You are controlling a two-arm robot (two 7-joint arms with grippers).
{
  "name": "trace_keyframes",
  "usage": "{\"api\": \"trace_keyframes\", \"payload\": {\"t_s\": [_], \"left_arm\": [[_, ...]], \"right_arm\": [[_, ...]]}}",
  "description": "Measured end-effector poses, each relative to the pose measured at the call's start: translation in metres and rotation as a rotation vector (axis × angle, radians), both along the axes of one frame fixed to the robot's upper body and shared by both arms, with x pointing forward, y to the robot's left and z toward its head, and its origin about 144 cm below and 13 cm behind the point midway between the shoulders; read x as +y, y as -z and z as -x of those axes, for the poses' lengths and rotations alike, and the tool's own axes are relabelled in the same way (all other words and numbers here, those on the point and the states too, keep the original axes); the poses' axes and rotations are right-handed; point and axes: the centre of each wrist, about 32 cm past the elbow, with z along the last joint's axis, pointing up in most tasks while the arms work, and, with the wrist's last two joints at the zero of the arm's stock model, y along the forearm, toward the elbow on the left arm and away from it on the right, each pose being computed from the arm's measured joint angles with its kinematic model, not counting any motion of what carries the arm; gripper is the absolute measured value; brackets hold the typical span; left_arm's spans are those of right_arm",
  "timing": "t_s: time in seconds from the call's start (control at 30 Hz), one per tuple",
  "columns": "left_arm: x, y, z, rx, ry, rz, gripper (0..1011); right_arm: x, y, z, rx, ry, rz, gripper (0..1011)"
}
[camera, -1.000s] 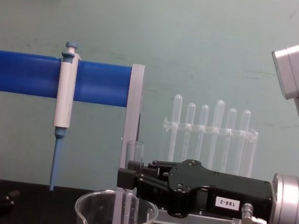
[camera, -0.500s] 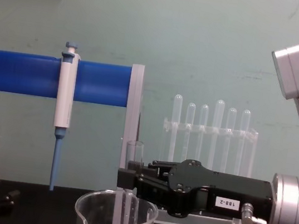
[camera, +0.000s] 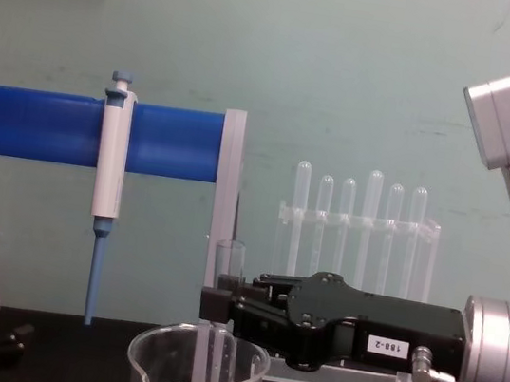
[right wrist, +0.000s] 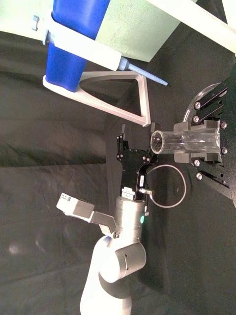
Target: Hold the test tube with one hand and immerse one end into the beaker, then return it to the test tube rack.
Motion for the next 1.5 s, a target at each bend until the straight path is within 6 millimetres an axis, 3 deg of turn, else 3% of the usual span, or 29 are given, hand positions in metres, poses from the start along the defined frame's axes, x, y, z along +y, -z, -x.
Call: {"api": "trace_keyframes", "payload": {"t_s": [1.5], "left_arm": [[0.0000, 0.0000, 0.0000, 0.000, 0.000, 0.000, 1000]], "right_arm": [[0.0000, 0.0000, 0.0000, 0.000, 0.000, 0.000, 246]]}}
